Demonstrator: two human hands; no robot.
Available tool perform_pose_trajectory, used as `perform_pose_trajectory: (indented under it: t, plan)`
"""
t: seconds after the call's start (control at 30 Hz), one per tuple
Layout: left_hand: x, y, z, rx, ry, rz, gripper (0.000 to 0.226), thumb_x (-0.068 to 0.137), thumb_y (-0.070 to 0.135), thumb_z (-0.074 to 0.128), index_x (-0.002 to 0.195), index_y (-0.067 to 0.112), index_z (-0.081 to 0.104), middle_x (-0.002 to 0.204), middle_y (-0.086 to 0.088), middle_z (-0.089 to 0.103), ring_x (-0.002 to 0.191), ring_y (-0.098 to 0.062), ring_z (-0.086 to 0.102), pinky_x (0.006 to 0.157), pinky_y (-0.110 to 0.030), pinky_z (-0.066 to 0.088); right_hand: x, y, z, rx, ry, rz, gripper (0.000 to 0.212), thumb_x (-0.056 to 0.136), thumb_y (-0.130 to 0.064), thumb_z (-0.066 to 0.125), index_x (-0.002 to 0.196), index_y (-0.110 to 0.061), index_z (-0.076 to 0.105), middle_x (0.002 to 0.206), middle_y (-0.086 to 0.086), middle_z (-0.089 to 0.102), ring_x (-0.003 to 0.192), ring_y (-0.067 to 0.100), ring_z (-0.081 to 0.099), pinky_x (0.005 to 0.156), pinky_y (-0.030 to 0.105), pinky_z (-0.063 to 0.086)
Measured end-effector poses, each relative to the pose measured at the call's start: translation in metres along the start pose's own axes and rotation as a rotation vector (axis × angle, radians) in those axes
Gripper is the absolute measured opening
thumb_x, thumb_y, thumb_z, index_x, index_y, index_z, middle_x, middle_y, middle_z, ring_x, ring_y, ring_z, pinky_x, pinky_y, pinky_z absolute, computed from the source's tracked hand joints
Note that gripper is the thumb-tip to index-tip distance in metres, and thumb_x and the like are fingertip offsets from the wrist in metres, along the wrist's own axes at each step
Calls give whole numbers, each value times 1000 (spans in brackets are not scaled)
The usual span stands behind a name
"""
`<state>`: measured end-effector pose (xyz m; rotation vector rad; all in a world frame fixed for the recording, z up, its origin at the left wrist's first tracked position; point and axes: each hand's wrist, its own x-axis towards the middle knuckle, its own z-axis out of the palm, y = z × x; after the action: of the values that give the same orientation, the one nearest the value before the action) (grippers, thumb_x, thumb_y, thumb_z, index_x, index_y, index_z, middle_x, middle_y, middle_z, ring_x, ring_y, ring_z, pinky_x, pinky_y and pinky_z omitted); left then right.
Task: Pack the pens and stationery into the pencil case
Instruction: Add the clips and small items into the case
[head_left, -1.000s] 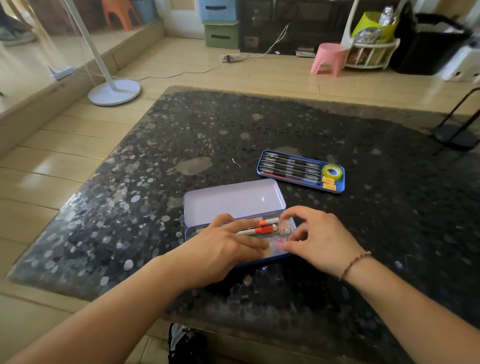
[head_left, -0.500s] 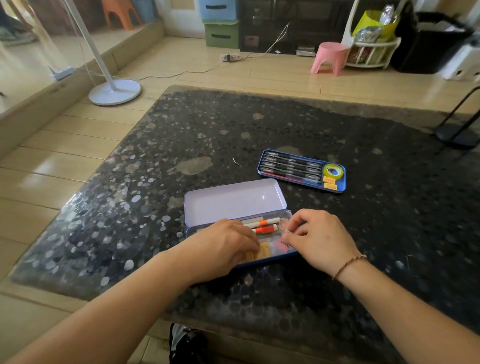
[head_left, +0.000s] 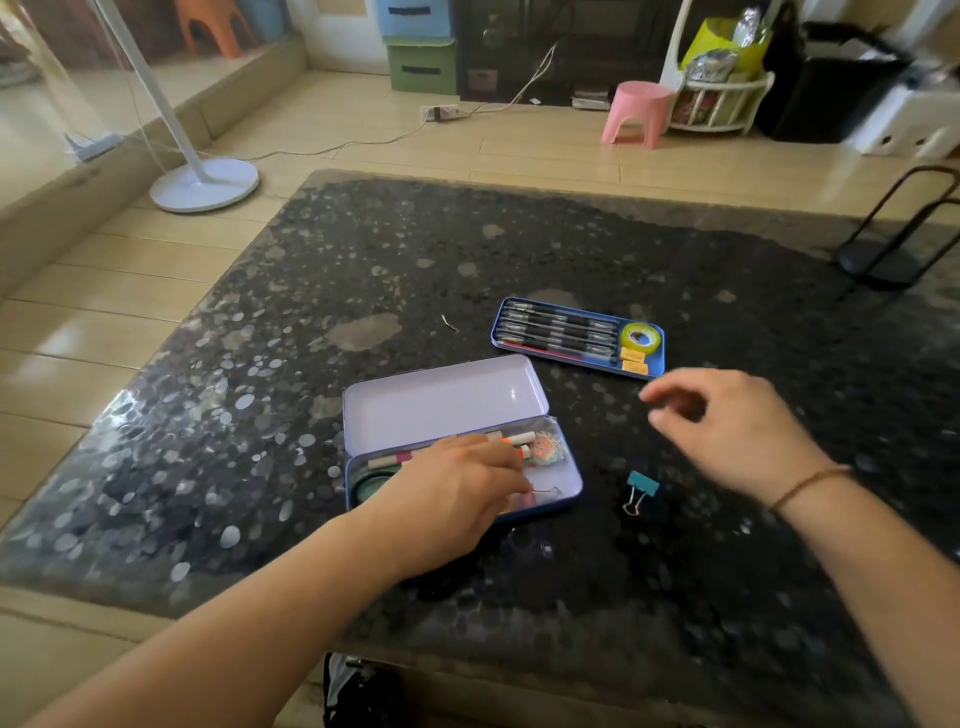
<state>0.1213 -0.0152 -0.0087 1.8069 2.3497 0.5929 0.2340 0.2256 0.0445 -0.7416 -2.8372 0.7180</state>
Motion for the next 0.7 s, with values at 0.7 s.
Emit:
perform_pose_trajectory:
  t: [0.7]
  plan:
    - [15,-2,11,-86,37,-57,9,85,27,69,90,20,74,92,5,69,86,-16,59,80,-39,51,-21,10,18,266,-167,56,18,72,-26,79,79,-37,67,72,-7,68,54,-3,58,57,22,45]
